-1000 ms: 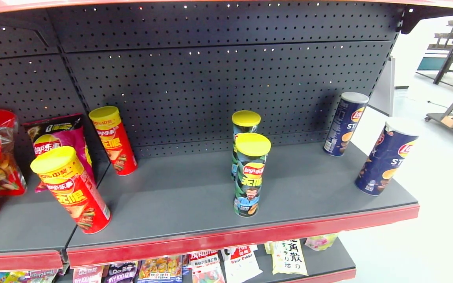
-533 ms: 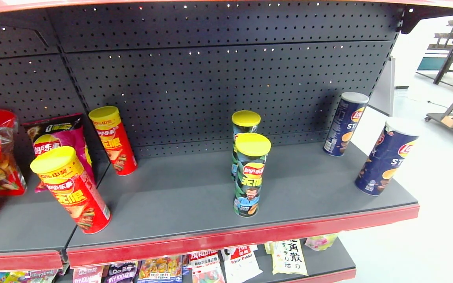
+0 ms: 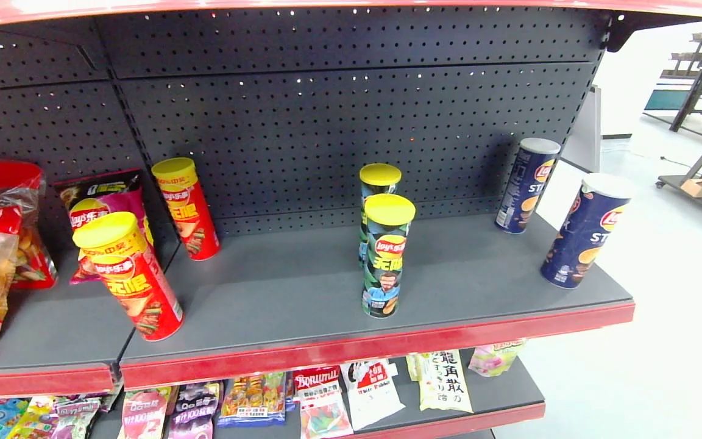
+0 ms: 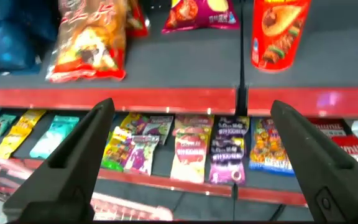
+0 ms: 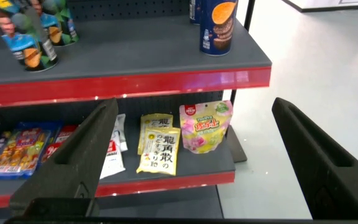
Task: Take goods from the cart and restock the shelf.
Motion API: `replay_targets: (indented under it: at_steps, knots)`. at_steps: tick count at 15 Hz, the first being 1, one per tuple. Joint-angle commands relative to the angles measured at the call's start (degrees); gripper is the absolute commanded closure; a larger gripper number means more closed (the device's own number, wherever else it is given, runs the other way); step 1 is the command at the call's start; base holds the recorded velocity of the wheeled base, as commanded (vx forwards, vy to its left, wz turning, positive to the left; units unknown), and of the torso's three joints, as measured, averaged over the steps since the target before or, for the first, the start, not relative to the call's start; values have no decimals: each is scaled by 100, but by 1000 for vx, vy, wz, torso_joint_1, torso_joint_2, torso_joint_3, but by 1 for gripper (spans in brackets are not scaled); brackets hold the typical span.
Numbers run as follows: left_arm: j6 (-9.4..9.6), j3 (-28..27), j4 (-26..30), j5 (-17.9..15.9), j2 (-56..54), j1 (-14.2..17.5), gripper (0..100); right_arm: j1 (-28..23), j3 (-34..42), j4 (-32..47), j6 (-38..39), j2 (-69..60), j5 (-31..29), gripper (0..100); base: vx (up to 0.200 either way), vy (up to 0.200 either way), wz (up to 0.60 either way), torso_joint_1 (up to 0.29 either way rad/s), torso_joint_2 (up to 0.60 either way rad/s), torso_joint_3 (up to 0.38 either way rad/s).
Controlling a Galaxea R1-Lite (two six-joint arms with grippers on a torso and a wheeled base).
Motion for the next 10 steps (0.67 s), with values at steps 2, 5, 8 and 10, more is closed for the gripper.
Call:
replay_targets:
  at_steps: [2, 5, 8, 10]
  knots:
    - [-2, 22, -5, -1, 42, 7, 0, 4, 1, 1, 5, 2, 4, 0, 0, 0, 0, 0, 0, 0]
    - [6, 22, -5, -1, 42, 7, 0, 4, 1, 1, 5, 2, 4, 0, 0, 0, -400, 10, 3, 0]
    - [6, 22, -5, -1, 42, 7, 0, 4, 1, 1, -22, 2, 13, 0, 0, 0, -400, 0, -3, 2]
    - [6, 57, -119, -1, 42, -1, 0, 4, 1, 1, -22, 2, 13, 0, 0, 0, 0, 0, 0, 0]
